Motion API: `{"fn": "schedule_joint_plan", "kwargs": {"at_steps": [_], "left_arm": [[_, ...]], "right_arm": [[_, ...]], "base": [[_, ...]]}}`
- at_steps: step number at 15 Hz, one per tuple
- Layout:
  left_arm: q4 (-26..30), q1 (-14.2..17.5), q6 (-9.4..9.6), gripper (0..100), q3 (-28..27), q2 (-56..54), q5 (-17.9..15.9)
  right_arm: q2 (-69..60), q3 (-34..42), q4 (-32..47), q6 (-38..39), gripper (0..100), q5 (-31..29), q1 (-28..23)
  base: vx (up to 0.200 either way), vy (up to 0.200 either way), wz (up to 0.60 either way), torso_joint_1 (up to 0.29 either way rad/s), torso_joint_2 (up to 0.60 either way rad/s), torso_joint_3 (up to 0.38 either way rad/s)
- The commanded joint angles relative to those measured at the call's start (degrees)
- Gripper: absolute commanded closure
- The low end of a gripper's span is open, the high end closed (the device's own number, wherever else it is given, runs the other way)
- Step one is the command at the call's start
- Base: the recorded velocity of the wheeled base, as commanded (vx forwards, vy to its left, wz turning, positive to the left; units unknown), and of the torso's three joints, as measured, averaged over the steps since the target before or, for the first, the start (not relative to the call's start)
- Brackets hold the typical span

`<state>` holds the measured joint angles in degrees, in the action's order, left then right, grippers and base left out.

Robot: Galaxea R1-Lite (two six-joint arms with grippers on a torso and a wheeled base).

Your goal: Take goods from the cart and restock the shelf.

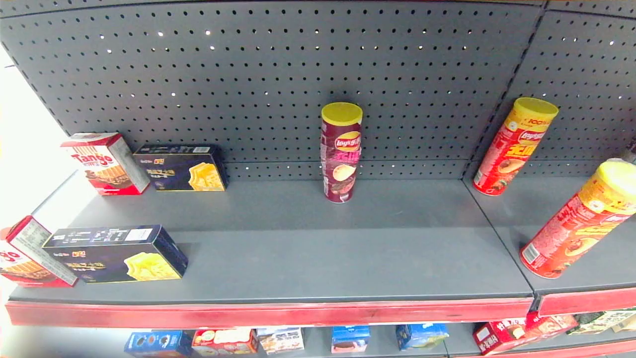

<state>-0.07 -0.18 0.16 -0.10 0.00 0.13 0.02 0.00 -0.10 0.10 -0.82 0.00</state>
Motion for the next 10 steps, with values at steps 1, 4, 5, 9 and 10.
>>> {"fn": "schedule_joint_plan", "kwargs": {"at_steps": [1,4,5,9,10], "left_arm": [[-0.01,0.01,0.02,0,0.01,0.00,0.04],[0.07,0.01,0.02,0,0.01,0.00,0.04],[0.07,0.01,0.02,0,0.01,0.00,0.04],[0.07,0.01,0.02,0,0.01,0.00,0.04],[0.07,0.01,0.02,0,0.01,0.00,0.04]], "right_arm": [[-0.02,0.00,0.01,-0.01,0,0.03,0.00],[-0.02,0.00,0.01,-0.01,0,-0.06,0.00],[-0.02,0.00,-0.08,-0.01,0,-0.06,0.00],[-0.02,0.00,0.01,0.08,0,-0.06,0.00],[-0.02,0.00,0.01,0.08,0,-0.15,0.00]], "base": [[0.000,0.000,0.00,0.000,0.00,0.000],[0.000,0.000,0.00,0.000,0.00,0.000],[0.000,0.000,0.00,0.000,0.00,0.000],[0.000,0.000,0.45,0.003,0.00,0.003],[0.000,0.000,0.60,-0.007,0.00,0.002]]}}
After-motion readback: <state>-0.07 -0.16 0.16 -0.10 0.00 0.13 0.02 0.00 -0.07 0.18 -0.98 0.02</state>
